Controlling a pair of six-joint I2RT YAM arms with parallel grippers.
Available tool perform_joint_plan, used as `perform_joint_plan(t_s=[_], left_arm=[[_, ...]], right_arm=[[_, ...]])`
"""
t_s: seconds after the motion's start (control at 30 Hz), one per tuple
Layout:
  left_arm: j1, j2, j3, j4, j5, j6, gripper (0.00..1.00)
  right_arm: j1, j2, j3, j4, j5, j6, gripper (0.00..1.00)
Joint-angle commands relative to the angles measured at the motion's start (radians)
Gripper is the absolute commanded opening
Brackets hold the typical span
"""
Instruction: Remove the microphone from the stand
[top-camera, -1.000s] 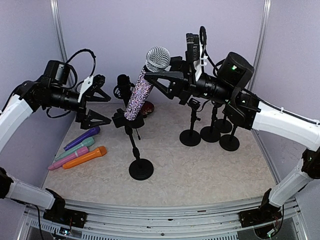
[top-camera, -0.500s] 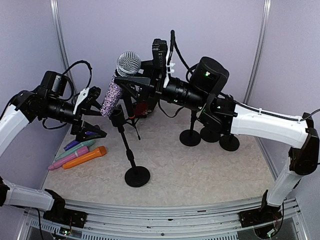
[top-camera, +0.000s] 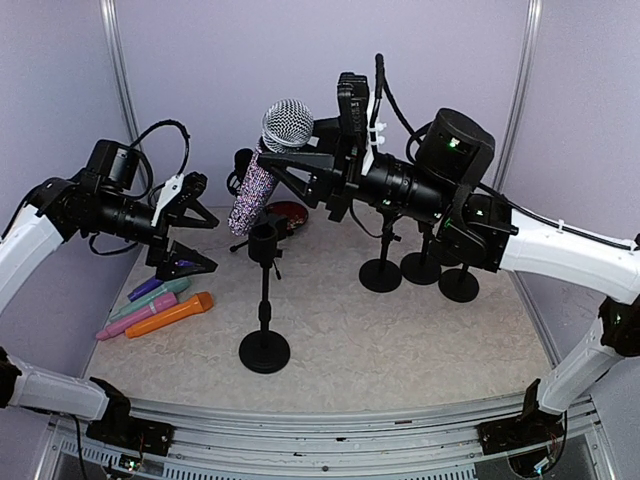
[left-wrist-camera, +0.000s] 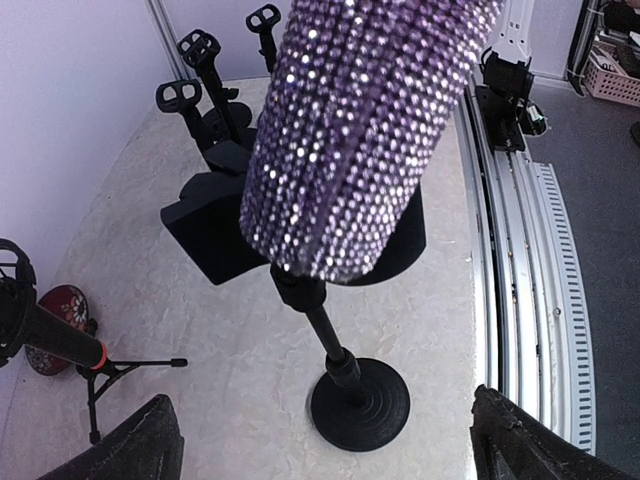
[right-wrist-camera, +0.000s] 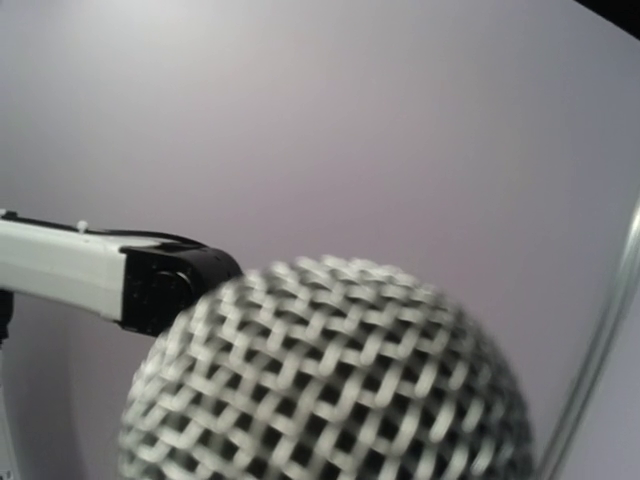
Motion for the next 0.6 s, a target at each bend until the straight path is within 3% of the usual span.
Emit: perform_joint_plan(t_s=[0.0,0.27,0.57], left_arm=[[0.007,-0.025,0.033,-0.034,0.013,0.019,0.97],[0.033,-0.068,0.072,-0.071,0.016,0.021,0.97],[0.035,-0.097,0.095,-0.099,0.036,0.019,0.99]], right_arm=[[-0.006,0.07,0.05,-0.072,-0.054,0.053,0.0],[0.017,0.223,0.216,-0.034,-0.131,0.113,0.0],[0.026,0.264,0.325,-0.078,-0.129,0.079,0.0]])
